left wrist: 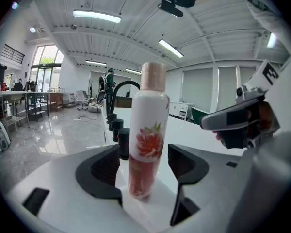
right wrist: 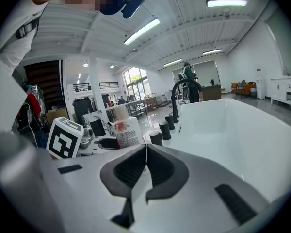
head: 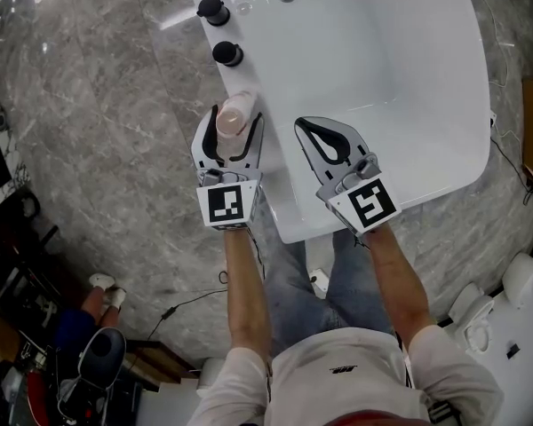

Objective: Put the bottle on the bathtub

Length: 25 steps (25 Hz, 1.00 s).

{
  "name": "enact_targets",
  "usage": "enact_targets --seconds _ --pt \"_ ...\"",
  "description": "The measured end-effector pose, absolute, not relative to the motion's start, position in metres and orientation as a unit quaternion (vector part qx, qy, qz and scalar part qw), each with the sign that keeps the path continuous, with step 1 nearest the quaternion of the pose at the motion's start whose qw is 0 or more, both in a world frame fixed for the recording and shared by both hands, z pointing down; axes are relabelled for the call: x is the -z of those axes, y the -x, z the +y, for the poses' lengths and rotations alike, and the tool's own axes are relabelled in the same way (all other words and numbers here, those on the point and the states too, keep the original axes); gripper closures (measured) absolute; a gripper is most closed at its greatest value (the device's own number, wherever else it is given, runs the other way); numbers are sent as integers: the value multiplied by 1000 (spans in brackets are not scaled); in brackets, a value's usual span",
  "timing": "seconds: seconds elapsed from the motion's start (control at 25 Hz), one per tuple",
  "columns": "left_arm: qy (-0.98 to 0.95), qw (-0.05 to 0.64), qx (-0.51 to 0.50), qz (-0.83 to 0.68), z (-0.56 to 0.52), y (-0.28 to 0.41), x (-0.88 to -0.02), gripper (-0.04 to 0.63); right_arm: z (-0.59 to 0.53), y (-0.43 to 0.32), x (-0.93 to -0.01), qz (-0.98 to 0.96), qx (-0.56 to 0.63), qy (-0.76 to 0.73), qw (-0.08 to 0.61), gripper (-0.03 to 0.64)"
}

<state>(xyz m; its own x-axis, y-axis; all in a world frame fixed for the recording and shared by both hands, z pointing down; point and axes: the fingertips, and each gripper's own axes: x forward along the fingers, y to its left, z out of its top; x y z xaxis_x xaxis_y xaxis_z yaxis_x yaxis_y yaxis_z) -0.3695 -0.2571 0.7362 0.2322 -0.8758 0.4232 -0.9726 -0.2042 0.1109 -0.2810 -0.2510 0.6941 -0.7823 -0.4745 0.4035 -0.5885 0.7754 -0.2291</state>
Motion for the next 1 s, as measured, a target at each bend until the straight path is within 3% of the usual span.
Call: enact_targets --seconds 0.56,1.0 --pt "-741 159 -105 -644 -214 373 -649 304 -237 276 -621 -943 -137 -262 151 621" --pt "-753 123 -74 -642 -181 350 -520 427 -209 264 -506 -957 -106 -243 122 621"
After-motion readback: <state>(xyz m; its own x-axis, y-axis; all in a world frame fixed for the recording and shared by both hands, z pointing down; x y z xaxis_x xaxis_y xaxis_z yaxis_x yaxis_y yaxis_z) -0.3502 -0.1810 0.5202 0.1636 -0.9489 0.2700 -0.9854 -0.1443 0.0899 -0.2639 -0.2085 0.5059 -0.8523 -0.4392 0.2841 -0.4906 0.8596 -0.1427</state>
